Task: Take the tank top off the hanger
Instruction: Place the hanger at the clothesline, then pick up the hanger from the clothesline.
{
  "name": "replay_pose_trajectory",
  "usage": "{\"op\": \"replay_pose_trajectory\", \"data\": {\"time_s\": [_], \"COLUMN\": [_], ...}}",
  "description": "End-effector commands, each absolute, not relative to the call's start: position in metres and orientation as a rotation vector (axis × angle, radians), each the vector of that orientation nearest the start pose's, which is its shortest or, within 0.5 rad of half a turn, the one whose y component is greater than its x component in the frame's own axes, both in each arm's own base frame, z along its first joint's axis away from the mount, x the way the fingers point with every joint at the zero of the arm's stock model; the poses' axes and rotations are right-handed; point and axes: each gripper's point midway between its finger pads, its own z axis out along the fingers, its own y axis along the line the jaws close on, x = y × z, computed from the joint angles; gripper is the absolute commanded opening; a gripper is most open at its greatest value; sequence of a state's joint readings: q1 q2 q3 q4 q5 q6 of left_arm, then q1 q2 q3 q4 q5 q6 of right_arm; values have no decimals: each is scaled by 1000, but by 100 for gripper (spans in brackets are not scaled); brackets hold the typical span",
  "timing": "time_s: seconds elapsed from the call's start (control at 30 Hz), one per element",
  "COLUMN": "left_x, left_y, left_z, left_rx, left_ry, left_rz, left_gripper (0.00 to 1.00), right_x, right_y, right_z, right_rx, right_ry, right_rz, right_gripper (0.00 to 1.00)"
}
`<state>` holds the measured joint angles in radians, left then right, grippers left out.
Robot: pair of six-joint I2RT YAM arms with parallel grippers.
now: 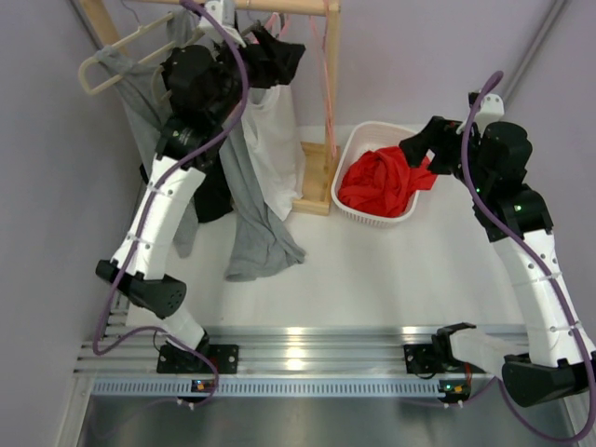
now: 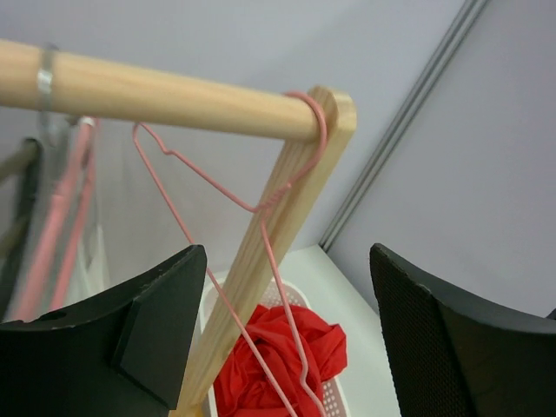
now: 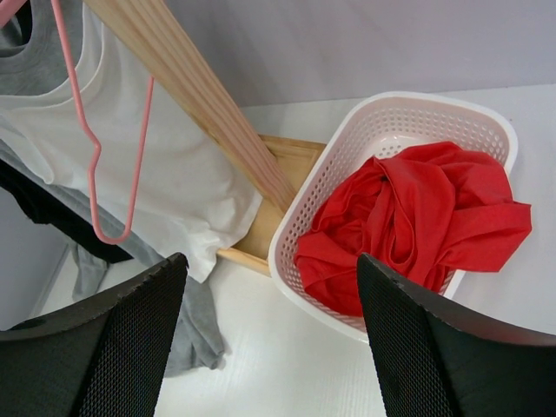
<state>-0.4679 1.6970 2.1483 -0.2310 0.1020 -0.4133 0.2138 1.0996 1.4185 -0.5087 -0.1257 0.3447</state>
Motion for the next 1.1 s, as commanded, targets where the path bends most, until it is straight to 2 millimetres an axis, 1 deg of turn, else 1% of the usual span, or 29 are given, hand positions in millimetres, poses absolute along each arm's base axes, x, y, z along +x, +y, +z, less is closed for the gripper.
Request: {"op": "replay_pose_trajectory", "data": {"time_s": [0.0, 0.03, 0.07, 0.1, 0.13, 0.17, 0.23, 0.3, 0.33, 0.4, 0.47, 0.6, 0.67, 0.7, 0.73, 0.77, 0.8, 0.93, 1.07], "left_x": [413, 418, 419, 419, 421, 421, 421, 422, 423, 425, 427, 442, 445, 449, 449, 454, 456, 467, 476], "left_y": [-215, -200, -192, -184, -172, -168, -158, -158, -159, -167, -169, -167, -168, -171, -172, -173, -174, -168, -169], "left_z": [590, 590, 591, 593, 594, 594, 596, 598, 596, 595, 594, 586, 585, 581, 581, 578, 576, 572, 567], "left_rx": [107, 93, 83, 75, 79, 89, 99, 126, 141, 186, 222, 244, 260, 273, 284, 285, 286, 262, 260], "left_ry": [1301, 1301, 1301, 1302, 1293, 1291, 1279, 1272, 1283, 1288, 1284, 1289, 1287, 1295, 1292, 1299, 1302, 1310, 1317], "left_rz": [-783, -766, -759, -743, -696, -667, -599, -594, -595, -617, -601, -538, -523, -529, -526, -525, -524, -476, -465], "left_gripper": [81, 84, 89, 91, 96, 98, 98, 98, 98, 98, 98, 98, 95, 92, 89, 88, 88, 85, 82], "right_x": [334, 334, 334, 335, 335, 335, 336, 335, 335, 336, 335, 332, 332, 332, 331, 332, 331, 331, 334], "right_y": [116, 118, 120, 120, 120, 120, 118, 117, 117, 118, 120, 120, 119, 119, 119, 119, 119, 123, 124], "right_z": [410, 411, 411, 410, 410, 410, 410, 412, 412, 414, 414, 415, 416, 417, 418, 418, 421, 422, 421], "right_rx": [10, 2, -6, -6, -7, -6, -5, -8, -8, -9, -19, -25, -27, -26, -28, -26, -27, -47, -48], "right_ry": [1741, 1740, 1740, 1741, 1741, 1742, 1738, 1735, 1733, 1732, 1731, 1726, 1724, 1721, 1718, 1721, 1713, 1714, 1721], "right_rz": [560, 568, 579, 579, 578, 574, 564, 560, 560, 562, 570, 572, 569, 568, 567, 568, 571, 587, 591], "right_gripper": [78, 77, 77, 77, 78, 78, 78, 80, 80, 80, 80, 81, 81, 81, 81, 81, 82, 82, 82]}}
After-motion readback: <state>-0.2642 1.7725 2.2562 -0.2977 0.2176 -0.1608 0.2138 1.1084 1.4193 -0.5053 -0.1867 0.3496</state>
